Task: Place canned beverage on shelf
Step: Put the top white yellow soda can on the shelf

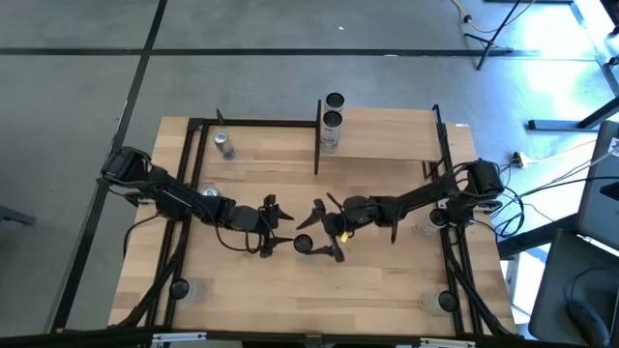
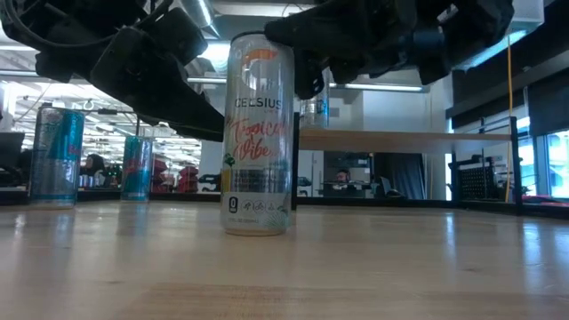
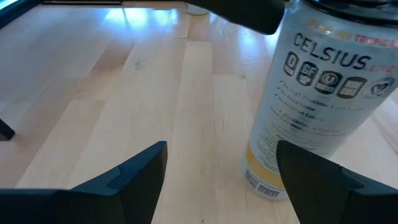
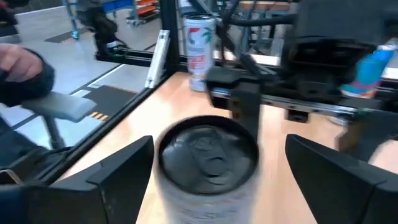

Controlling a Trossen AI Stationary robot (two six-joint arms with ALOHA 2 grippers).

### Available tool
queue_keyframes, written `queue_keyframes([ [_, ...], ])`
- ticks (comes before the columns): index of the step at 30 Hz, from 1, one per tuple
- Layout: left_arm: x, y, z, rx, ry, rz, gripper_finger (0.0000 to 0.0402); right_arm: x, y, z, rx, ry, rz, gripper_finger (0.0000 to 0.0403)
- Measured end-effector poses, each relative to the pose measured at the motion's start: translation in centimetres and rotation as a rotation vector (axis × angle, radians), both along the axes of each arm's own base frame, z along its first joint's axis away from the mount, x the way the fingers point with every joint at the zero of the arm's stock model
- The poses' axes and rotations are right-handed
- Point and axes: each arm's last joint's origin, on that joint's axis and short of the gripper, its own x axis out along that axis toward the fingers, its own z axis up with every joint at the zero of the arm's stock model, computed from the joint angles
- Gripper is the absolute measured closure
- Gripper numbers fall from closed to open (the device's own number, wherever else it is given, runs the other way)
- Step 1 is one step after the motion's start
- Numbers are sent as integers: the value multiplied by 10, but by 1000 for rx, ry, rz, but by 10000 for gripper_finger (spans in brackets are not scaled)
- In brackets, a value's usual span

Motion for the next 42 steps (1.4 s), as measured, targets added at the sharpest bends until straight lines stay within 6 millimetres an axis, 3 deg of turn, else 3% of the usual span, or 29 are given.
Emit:
queue_keyframes([
  [6, 0, 0, 0, 1, 1, 1, 115, 3, 0, -9, -3, 5, -9, 52],
  [16, 0, 0, 0, 4, 2, 6, 115, 25, 4, -24, -6, 61, 5, 54],
  [19, -1, 0, -1, 7, 15, 5, 115, 26, 4, -23, -18, 61, -8, 81],
  [24, -1, 0, -2, 10, 28, 4, 115, 24, 4, -19, -35, 64, -4, 180],
  [25, -1, 0, -3, 11, 31, 4, 115, 23, 3, -17, -45, 68, -4, 182],
  [34, -2, 0, -3, 9, 35, -1, 115, -18, -8, 49, -201, 92, -76, 182],
  [37, -2, 0, -3, 9, 35, -1, 115, -40, -22, 74, -244, 113, -134, 182],
  [42, -2, 0, -3, 7, 33, 0, 115, -80, -63, 115, -285, 108, -306, 182],
])
